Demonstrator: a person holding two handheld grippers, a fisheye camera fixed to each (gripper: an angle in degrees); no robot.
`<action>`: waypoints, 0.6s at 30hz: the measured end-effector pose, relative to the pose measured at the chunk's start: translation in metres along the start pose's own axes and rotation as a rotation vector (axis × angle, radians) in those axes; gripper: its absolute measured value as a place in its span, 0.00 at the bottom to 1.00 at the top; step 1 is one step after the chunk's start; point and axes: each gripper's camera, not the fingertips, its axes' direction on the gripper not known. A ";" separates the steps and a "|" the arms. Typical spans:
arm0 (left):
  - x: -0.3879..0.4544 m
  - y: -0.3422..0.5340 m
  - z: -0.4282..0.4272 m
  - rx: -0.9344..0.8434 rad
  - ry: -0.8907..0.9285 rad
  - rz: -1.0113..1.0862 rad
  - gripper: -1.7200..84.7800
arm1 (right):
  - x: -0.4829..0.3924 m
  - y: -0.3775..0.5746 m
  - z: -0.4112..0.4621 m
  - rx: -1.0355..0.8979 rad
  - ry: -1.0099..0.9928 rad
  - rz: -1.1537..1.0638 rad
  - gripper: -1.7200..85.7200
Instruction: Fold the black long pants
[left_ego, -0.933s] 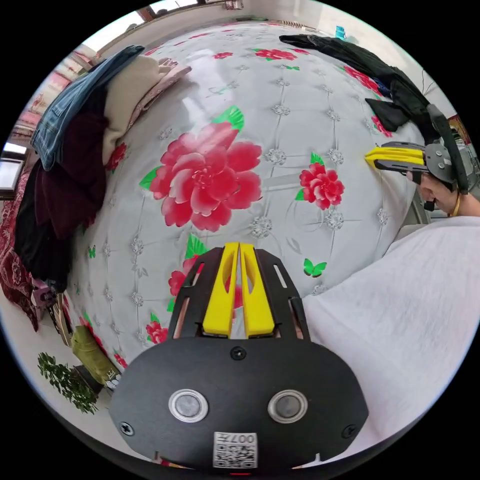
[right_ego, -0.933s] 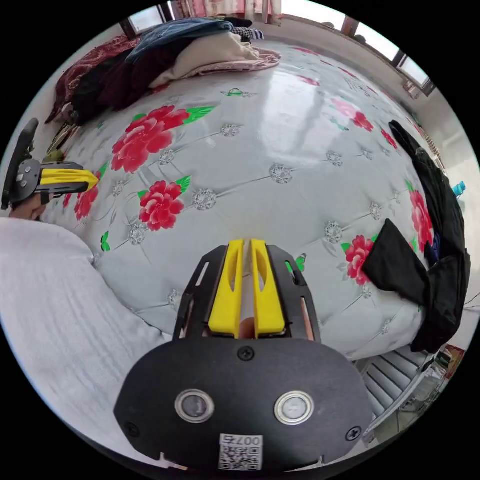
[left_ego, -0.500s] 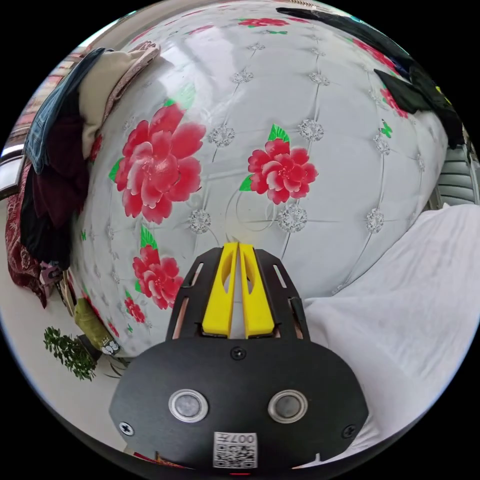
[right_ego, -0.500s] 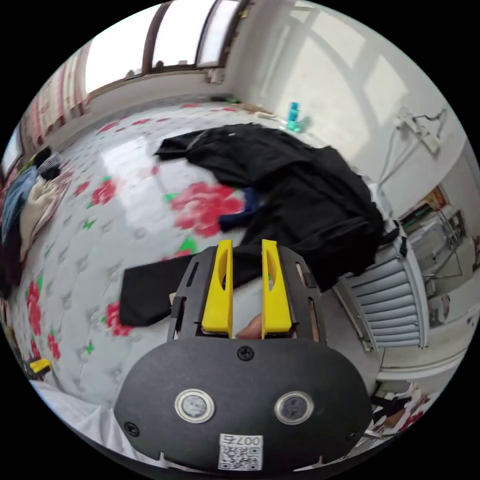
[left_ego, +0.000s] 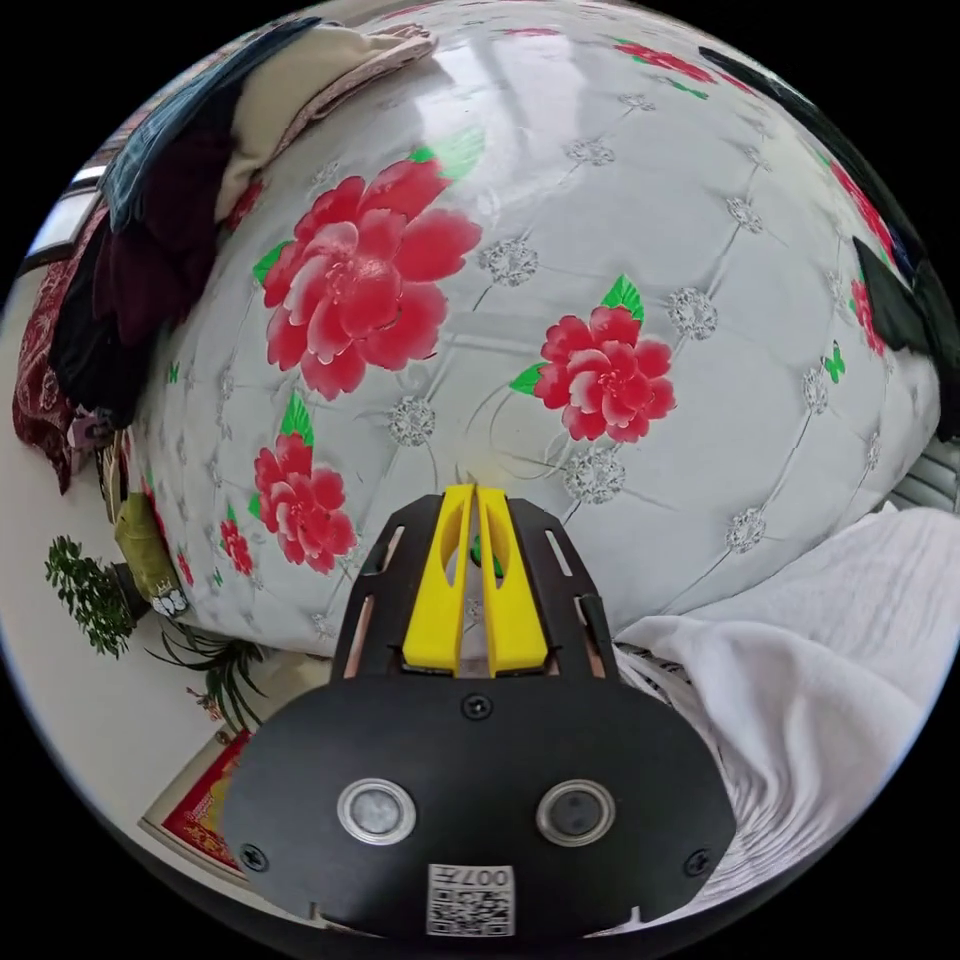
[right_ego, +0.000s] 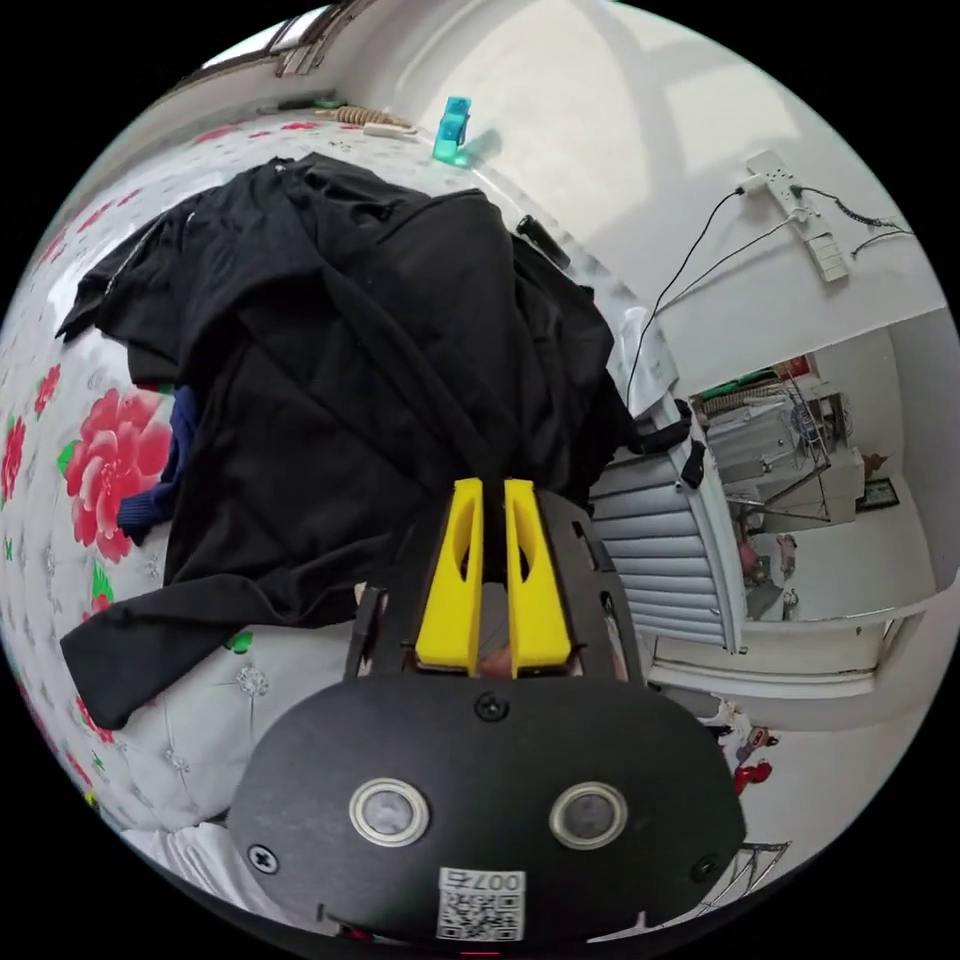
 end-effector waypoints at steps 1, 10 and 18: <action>-0.006 0.000 0.000 -0.001 0.018 -0.019 0.01 | -0.007 -0.001 -0.013 0.056 -0.003 -0.012 0.05; -0.093 0.032 0.001 0.095 0.201 -0.084 0.01 | -0.153 0.090 -0.187 0.502 -0.587 -0.403 0.02; -0.196 0.115 -0.051 0.540 0.572 0.090 0.12 | -0.364 0.187 -0.321 0.457 -1.133 -0.980 0.02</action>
